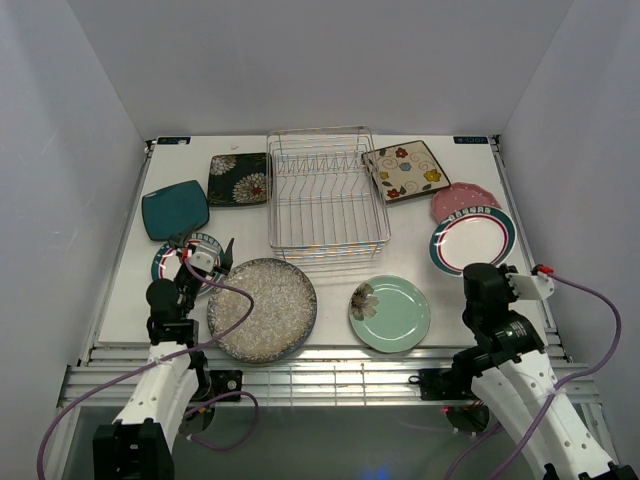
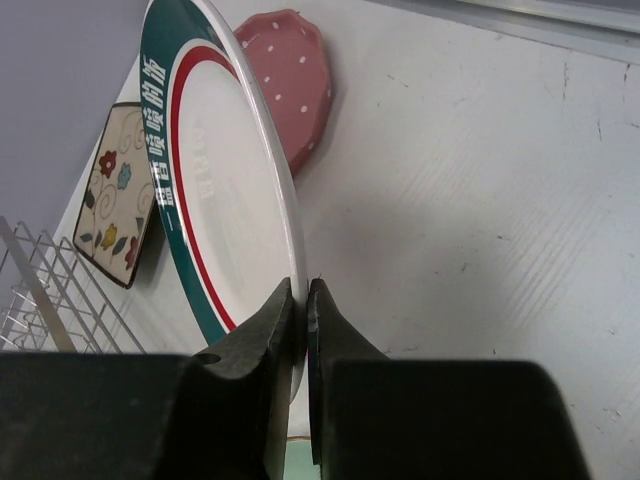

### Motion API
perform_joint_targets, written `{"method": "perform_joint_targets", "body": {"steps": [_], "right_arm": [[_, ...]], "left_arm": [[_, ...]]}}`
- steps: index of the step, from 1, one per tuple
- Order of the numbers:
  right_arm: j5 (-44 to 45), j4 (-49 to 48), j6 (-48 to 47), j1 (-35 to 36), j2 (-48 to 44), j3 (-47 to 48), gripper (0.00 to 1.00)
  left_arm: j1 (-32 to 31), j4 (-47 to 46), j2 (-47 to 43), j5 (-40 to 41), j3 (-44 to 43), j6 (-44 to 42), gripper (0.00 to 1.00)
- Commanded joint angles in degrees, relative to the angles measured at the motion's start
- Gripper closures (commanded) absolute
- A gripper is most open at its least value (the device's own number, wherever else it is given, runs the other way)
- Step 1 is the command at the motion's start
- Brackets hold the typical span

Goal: Load the plates into the dish rack
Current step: Pick up the plate at the center of the board.

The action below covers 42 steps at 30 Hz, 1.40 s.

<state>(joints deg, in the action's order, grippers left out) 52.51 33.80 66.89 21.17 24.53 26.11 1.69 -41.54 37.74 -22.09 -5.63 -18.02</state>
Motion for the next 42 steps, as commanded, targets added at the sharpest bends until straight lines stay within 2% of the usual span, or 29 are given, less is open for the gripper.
{"method": "perform_joint_targets", "body": {"steps": [1, 5, 6, 7, 9, 11, 13, 18, 24, 28, 36, 40, 42], "right_arm": [[3.92, -7.61, -7.29, -0.07, 0.86, 4.56, 0.92], [2.86, -11.03, -13.00, -0.07, 1.48, 5.62, 0.92], [1.90, -14.43, -15.19, -0.07, 1.48, 5.45, 0.92], [-1.50, -17.34, -22.78, -0.07, 1.39, 5.10, 0.92], [-6.08, -27.93, -29.95, -0.07, 0.78, 3.87, 0.92], [-12.41, -34.04, -36.53, -0.07, 0.69, 1.58, 0.92], [-15.84, -38.36, -37.71, -0.07, 1.48, 2.01, 0.92], [-18.32, -38.81, -38.50, -0.07, 6.31, 5.53, 0.92], [-26.22, -47.33, -42.01, 0.01, 10.70, 6.41, 0.92], [-27.46, -47.34, -43.16, 0.10, 18.16, 11.06, 0.92], [-27.29, -53.14, -44.22, 0.98, 24.50, 13.52, 0.92], [-26.32, -53.31, -44.66, 1.59, 28.71, 17.56, 0.92], [-25.36, -53.49, -44.92, 2.03, 30.13, 18.80, 0.92]], "left_arm": [[-0.02, 0.58, -0.82, -0.94, -0.88, -0.52, 0.02], [-0.02, 0.67, -1.09, -0.94, -0.79, -0.52, 0.02], [0.06, 0.67, -1.09, -0.94, -0.79, -0.52, 0.02], [-0.02, 0.67, -1.00, -0.94, -0.79, -0.44, 0.02], [-0.02, 0.67, -1.00, -1.12, -0.88, -0.52, 0.02], [-0.02, 0.67, -0.91, -1.03, -0.87, -0.52, 0.02], [-0.02, 0.76, -0.91, -1.03, -0.79, -0.52, 0.02], [0.06, 0.85, -1.09, -1.03, -0.87, -0.52, 0.02], [-0.02, 1.02, -0.74, -1.73, -1.05, -0.52, 0.02], [-0.02, 1.28, -0.38, -1.82, -1.31, -0.17, 0.02], [-0.02, 2.16, 1.98, -3.14, -2.54, 1.84, 0.02], [0.06, 3.30, 6.72, -3.14, -5.52, 8.59, 0.02], [0.06, 7.42, 9.53, -2.88, -10.61, 11.07, 0.02]]}}
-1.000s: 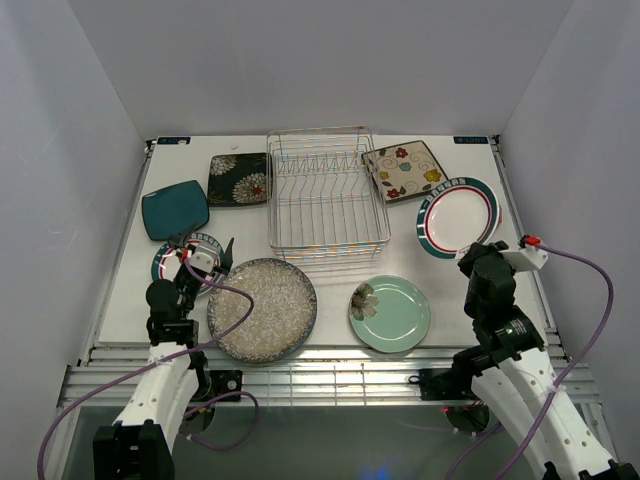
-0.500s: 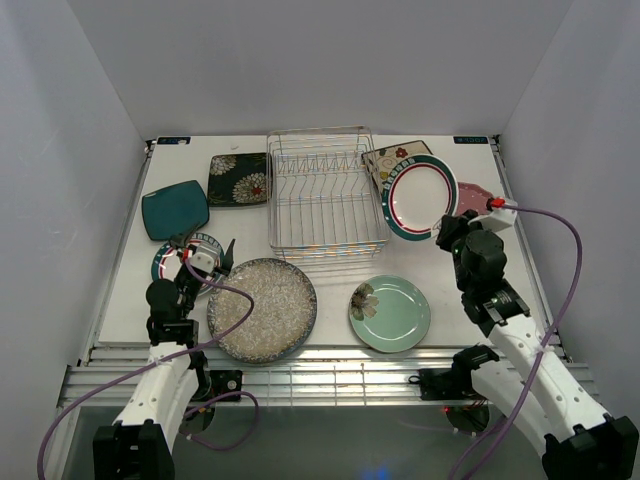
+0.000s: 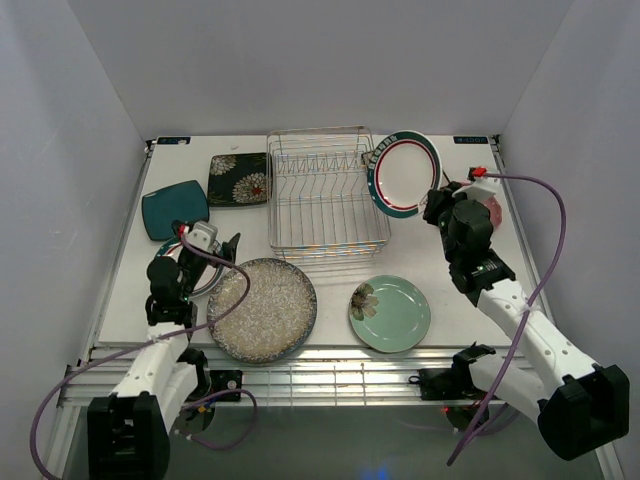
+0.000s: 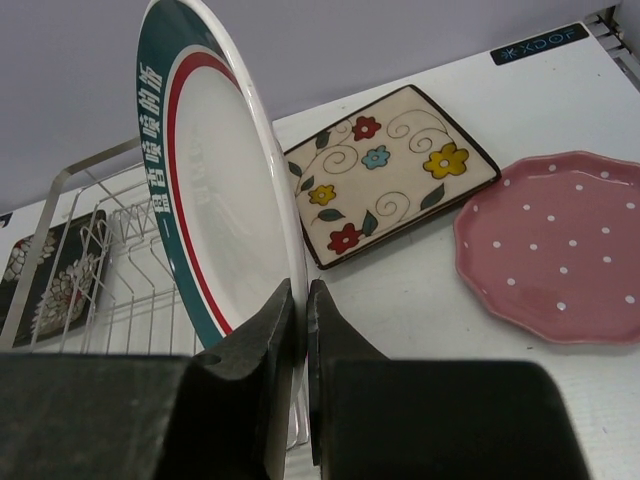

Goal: Load the plates into the dish rack
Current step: Pick up the plate at the center of the board, then insert the plate into the dish rack.

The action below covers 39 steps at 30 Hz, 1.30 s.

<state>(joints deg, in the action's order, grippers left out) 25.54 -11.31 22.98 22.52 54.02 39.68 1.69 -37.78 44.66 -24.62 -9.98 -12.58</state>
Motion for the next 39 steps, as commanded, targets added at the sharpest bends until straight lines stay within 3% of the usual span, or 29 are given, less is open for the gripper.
{"method": "perform_joint_targets", "body": {"steps": [1, 14, 18, 25, 39], "right_arm": [[1.79, -8.99, -1.27, 0.94, 1.95, 6.27, 0.92], [7.15, -11.98, -6.11, 2.61, 14.53, 14.63, 0.92], [11.01, -12.42, -8.21, 4.19, 19.10, 18.67, 0.92], [16.03, -12.33, -12.70, 6.21, 29.90, 27.89, 0.92], [25.35, -10.67, -19.02, 9.64, 43.09, 40.29, 0.92]], "left_arm": [[-0.02, 5.77, 5.67, -0.43, -8.37, 6.77, 0.02], [-0.29, 33.02, 26.16, -1.83, -40.19, 16.18, 0.02], [-4.32, 41.90, 33.36, 5.54, -48.54, 17.77, 0.02], [-10.21, 47.88, 41.35, 10.82, -57.25, 18.55, 0.02], [-12.06, 51.23, 55.17, 12.14, -68.06, 20.66, 0.02]]}}
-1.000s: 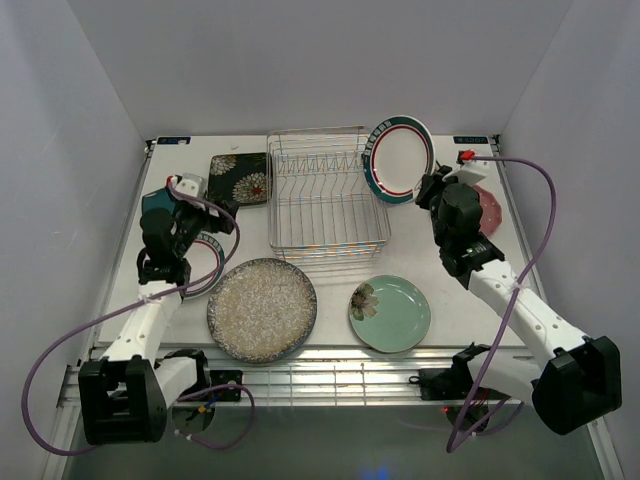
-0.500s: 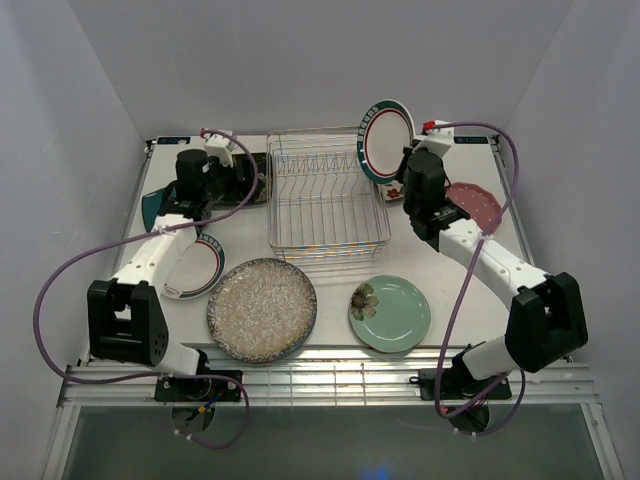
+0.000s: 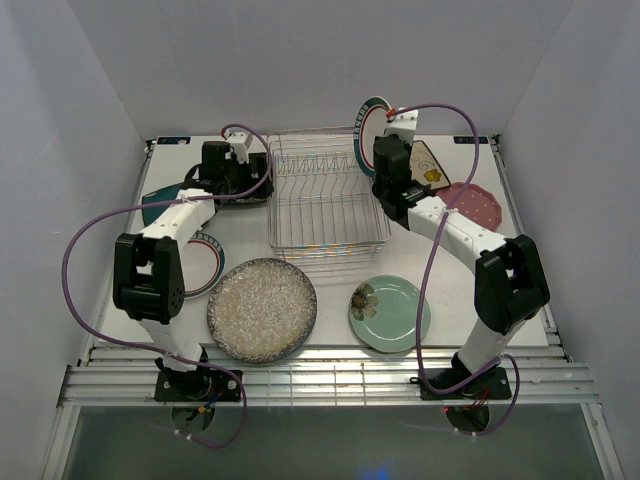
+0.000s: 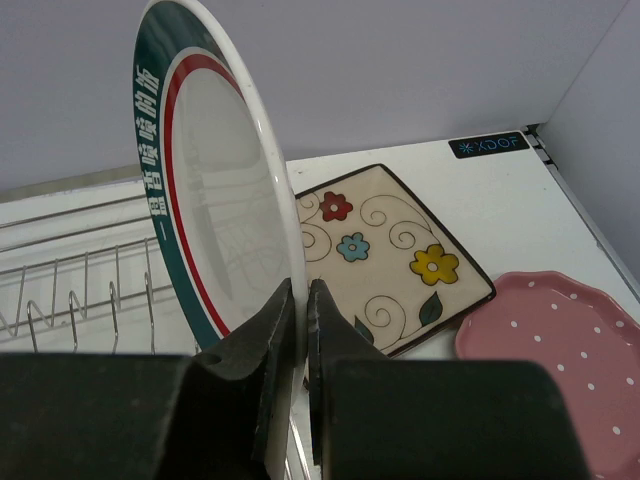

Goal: Load the plates into the dish rack
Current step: Insert the plate into the dish rack.

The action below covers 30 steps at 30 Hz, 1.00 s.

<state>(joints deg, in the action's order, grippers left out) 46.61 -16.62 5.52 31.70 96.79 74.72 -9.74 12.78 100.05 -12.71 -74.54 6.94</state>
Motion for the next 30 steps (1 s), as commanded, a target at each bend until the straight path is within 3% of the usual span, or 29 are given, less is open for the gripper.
{"method": "perform_joint_targets", "body": {"steps": [1, 18, 30], "right_arm": [[4.28, -5.00, -1.74, 0.55, 0.76, 5.87, 0.92], [8.58, -1.49, -3.50, 1.52, 9.20, 11.85, 0.92], [11.66, 0.36, -4.29, 4.06, 15.26, 15.72, 0.92]], "left_arm": [[-0.98, 0.58, 0.14, 0.32, -3.76, 1.41, 0.02], [-3.53, -0.91, 7.96, 5.24, -8.07, 0.27, 0.05], [-3.71, -2.84, 8.85, 5.85, -6.14, -0.35, 0.06]]}}
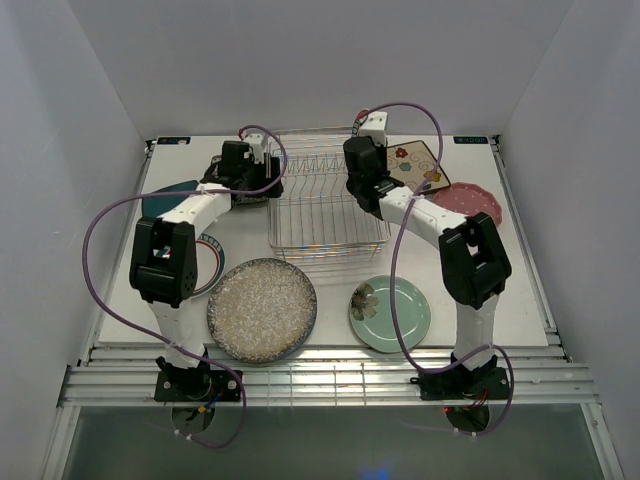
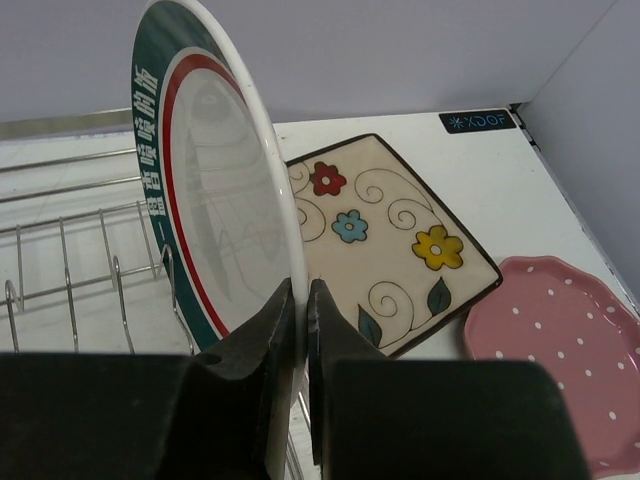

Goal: Load the plates into the dish rack
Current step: Insert the plate into the dish rack.

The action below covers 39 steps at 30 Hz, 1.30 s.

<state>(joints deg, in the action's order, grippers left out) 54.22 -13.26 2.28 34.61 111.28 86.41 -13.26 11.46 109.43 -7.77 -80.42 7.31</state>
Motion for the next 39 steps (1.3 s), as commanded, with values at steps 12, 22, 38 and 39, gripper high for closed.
{"method": "perform_joint_targets", "body": {"steps": [12, 22, 38, 39], "right_arm": [[6.08, 3.14, 2.55, 3.00, 1.13, 4.91, 0.92], [5.81, 7.45, 6.86, 3.18, -0.98, 2.27, 0.86], [0.30, 5.53, 8.97, 3.27, -11.86, -9.83, 0.52], [-0.77, 3.69, 8.62, 3.27, -13.10, -11.34, 0.50]], "left_arm": [[-0.28, -4.96, -4.31, 2.15, 5.53, -2.12, 0.05], [-0.28, -6.63, -7.30, 1.88, 8.53, -2.39, 0.05], [-0.28, -10.06, -11.60, 0.83, 13.10, -2.74, 0.04], [-0.28, -10.06, -11.78, 0.65, 13.36, -2.83, 0.04]]}}
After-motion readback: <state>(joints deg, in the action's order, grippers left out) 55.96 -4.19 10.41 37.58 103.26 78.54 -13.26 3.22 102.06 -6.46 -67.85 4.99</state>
